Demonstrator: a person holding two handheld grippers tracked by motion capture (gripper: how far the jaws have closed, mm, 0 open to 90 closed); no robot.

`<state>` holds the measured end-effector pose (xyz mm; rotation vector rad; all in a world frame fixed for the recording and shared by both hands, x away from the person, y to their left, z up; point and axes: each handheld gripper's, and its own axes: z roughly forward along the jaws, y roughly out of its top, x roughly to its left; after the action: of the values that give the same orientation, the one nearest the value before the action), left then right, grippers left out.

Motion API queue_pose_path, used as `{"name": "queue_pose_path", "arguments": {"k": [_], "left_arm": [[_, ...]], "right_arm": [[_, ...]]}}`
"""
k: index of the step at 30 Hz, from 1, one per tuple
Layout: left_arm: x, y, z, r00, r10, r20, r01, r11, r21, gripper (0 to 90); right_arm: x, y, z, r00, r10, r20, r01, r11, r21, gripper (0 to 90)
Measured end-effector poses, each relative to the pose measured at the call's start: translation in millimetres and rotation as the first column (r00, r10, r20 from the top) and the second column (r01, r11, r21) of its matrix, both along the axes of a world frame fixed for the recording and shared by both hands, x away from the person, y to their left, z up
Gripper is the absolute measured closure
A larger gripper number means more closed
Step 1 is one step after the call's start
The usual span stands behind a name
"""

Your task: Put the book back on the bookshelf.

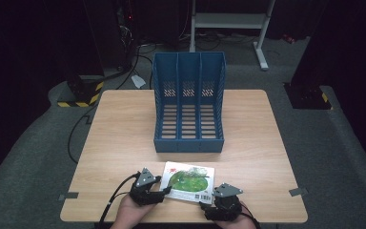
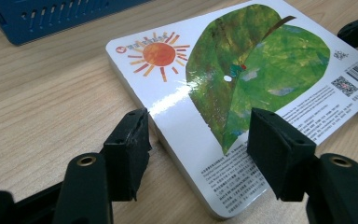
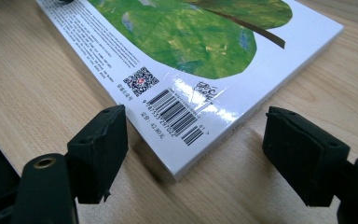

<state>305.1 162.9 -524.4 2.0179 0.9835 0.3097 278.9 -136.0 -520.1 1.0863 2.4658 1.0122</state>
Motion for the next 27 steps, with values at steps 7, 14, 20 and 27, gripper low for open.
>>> {"name": "queue_pose_path", "arguments": {"k": [7, 14, 20, 27], "left_arm": [[0.1, -0.5, -0.2, 1.0, -0.008, 0.004, 0.008, 1.0, 0.004, 39.0], [0.6, -1.1, -0.6, 1.0, 0.001, -0.002, -0.001, 1.0, 0.002, 38.3], [2.5, 1.2, -0.3, 0.9997, 0.025, -0.007, -0.025, 0.9997, 0.008, 36.6], [9.0, 19.1, 0.5, 0.9956, 0.092, -0.019, -0.092, 0.9957, 0.011, 36.0]], "right_arm": [[6.7, -9.5, 0.8, 0.9989, -0.046, -0.004, 0.046, 0.9989, 0.004, 26.5], [12.3, -6.2, 0.3, 0.9991, -0.038, -0.02, 0.039, 0.9983, 0.043, 26.5], [18.1, 5.2, 0.4, 0.9992, -0.034, -0.019, 0.035, 0.9984, 0.043, 26.3], [23.4, 29.1, 0.1, 0.9997, -0.023, -0.008, 0.023, 0.9995, 0.021, 26.4]]}}
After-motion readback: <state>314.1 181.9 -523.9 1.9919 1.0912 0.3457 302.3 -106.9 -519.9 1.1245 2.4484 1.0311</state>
